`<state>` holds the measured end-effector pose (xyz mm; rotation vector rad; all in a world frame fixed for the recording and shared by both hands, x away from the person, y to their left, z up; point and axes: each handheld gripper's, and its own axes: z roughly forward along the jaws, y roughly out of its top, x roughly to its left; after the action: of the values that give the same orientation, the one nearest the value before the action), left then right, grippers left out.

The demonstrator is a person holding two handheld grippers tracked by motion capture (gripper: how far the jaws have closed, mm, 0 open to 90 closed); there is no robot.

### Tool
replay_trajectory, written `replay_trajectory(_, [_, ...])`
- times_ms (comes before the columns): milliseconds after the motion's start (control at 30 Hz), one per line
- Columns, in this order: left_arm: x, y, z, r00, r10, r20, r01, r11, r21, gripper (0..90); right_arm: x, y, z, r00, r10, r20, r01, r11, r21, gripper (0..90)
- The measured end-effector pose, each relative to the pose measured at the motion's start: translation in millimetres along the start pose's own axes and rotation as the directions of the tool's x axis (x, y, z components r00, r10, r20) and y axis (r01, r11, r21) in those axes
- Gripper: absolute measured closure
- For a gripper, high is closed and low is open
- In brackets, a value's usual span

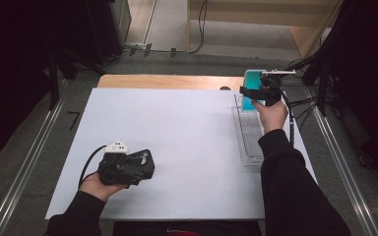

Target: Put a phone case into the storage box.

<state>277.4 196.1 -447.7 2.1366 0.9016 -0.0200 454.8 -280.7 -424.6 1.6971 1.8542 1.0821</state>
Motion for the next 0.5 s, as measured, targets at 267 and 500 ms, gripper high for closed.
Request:
replay_trajectory(267, [-1.2,0.5,2.3,0.9999,0.008,0.007,-0.008,1.0,0.002,28.1,-1.3,-4.3,25.4,0.9995,0.002,0.03,-0.004,0.999,0.04,15.9])
replay_trajectory(500, [-0.4,0.4,3.1,1.0,0.005,0.006,-0.005,1.0,0.005,28.1,-0.5,-7.1,35.8,0.9977,0.013,0.067,-0.016,0.999,0.041,15.2])
